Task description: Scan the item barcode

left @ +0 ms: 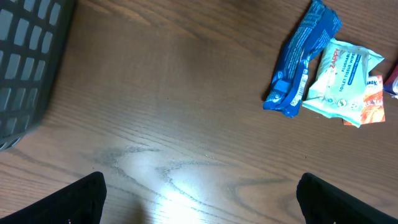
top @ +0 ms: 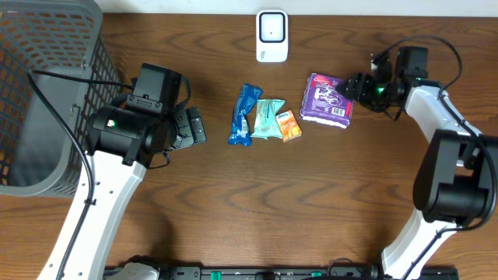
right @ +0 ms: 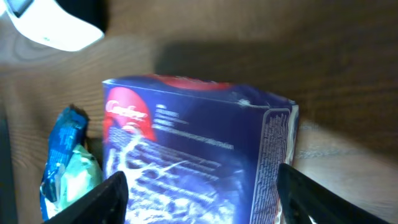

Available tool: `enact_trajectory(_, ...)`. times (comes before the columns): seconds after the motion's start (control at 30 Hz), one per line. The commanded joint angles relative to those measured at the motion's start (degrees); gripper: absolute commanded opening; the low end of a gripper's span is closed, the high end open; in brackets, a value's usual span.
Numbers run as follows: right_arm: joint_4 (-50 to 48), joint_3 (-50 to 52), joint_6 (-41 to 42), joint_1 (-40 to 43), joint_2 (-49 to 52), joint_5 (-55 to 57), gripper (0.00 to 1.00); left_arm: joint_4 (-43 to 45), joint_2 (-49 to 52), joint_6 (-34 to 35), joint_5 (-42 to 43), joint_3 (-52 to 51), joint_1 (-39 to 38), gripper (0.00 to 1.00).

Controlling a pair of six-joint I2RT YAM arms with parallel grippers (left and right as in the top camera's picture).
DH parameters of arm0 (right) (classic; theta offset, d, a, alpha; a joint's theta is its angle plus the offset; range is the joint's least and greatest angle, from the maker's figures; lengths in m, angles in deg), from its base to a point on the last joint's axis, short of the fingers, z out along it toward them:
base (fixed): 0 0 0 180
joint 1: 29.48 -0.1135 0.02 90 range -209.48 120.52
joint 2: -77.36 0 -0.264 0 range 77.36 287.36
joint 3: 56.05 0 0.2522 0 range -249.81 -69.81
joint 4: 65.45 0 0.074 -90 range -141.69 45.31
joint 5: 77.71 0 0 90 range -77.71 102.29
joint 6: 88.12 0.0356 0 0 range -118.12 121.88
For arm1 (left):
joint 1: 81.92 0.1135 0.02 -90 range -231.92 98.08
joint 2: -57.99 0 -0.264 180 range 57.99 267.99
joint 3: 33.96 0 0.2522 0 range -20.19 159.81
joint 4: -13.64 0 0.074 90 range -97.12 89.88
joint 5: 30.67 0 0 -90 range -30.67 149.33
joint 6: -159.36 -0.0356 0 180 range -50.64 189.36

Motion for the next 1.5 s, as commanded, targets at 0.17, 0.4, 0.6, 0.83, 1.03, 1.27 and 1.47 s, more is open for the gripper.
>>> enact_trajectory(0.17, 0.15, 0.11, 0.31, 0.33, 6.21, -0.50, 0.39, -0.15, 0.37, 0.52, -0.70, -0.11, 0.24, 0.98)
enact_trajectory(0.4, 0.87, -0.02, 0.04, 0.57, 3.74, -0.50, 0.01, -0.15, 0.37, 0.52, -0.70, -0.11, 0.24, 0.98)
enact_trajectory(0.6, 3.43, -0.04, -0.31, -0.26, -6.49, 10.62, 0.04, -0.15, 0.37, 0.52, -0.68, -0.11, 0.24, 0.98)
enact_trajectory(0.83, 10.97, -0.04, -0.26, -7.96, -17.40, 56.41, 0.01, -0.15, 0.35, 0.52, -0.70, -0.11, 0.24, 0.98)
enact_trajectory(1.03, 12.33, 0.59, -0.35, -13.35, -14.73, 82.01, 0.02, -0.15, 0.35, 0.52, -0.70, -0.11, 0.24, 0.98)
enact_trajectory(1.27, 14.21, 0.59, -0.35, -16.15, -6.16, 82.34, 0.14, -0.15, 0.35, 0.52, -0.70, -0.11, 0.24, 0.98)
enact_trajectory(1.47, 13.14, 0.44, -0.33, -21.53, -5.33, 72.19, 0.34, -0.13, 0.35, 0.52, -0.68, -0.11, 0.24, 0.98)
